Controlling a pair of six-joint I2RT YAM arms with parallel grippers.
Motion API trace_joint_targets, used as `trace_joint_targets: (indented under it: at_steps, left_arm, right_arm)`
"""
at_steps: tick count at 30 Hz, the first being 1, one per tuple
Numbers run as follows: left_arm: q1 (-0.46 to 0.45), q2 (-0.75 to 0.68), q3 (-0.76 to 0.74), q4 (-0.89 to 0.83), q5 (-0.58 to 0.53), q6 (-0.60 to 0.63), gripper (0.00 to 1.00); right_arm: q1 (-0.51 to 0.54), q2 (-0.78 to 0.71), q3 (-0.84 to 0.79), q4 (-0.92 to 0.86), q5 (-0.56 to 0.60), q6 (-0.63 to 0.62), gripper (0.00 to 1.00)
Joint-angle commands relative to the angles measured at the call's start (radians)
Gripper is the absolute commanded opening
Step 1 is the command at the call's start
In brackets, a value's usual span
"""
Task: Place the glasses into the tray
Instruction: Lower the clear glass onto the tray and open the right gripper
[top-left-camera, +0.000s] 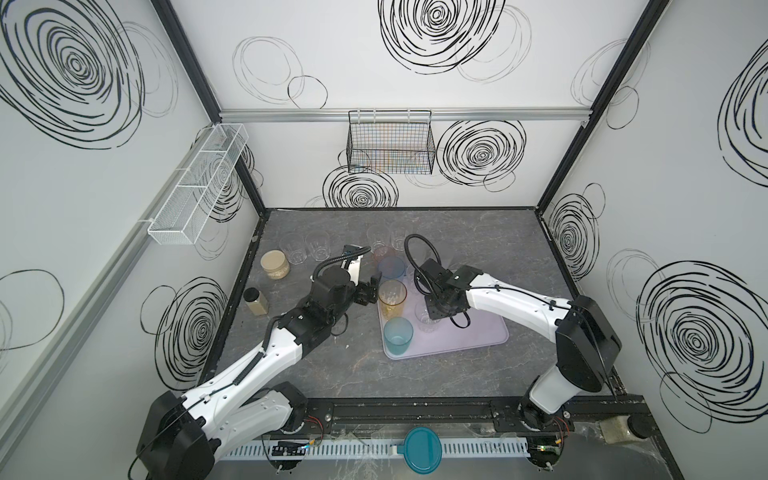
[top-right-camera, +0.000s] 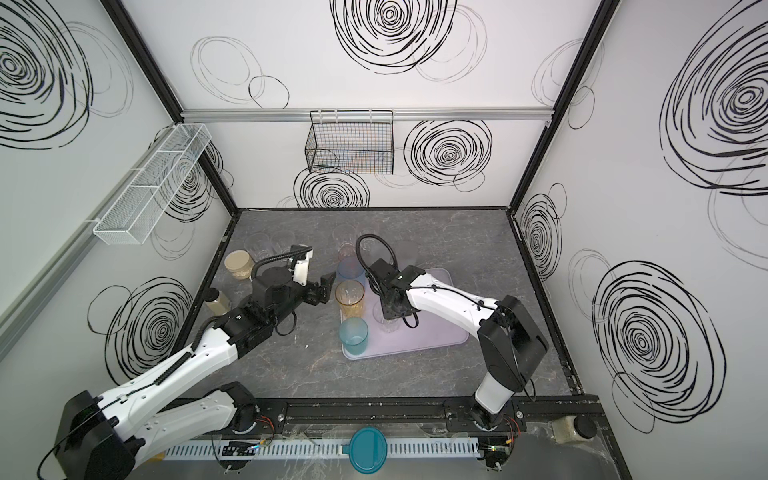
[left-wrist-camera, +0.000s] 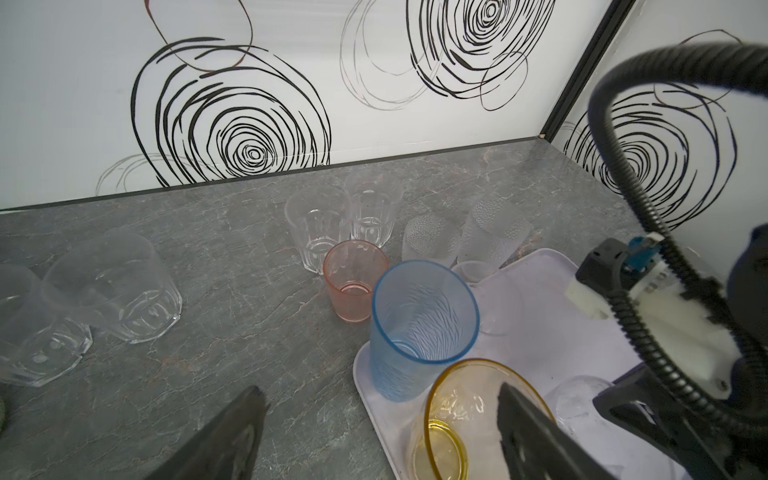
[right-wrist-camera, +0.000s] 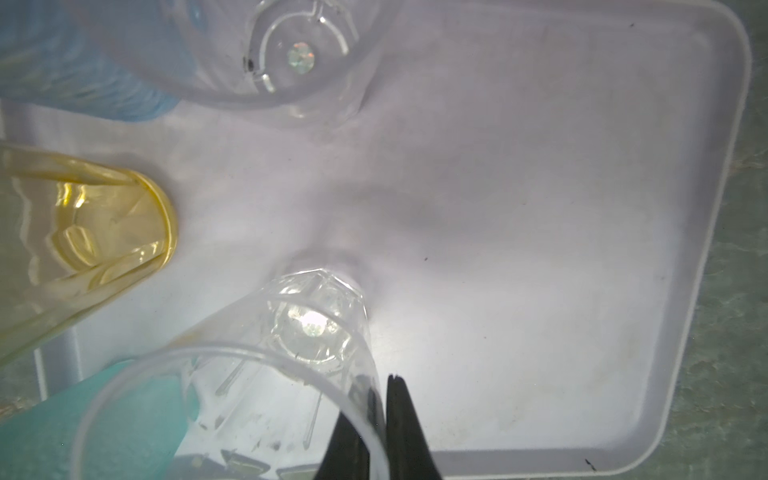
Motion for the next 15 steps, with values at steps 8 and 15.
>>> trace_joint_targets:
  at_steps: [8, 15]
  left_arm:
    - [0.002, -0.02, -0.016, -0.007, 0.007, -0.031, 0.9]
    - [-0.004, -0.006, -0.011, -0.006, 0.012, -0.041, 0.9]
  right_arm:
    - [-0.068, 0.033, 0.069, 0.032, 0.01, -0.005, 0.05]
    - [-0.087, 0.083, 0.083, 0.07, -0.013, -0.032, 0.05]
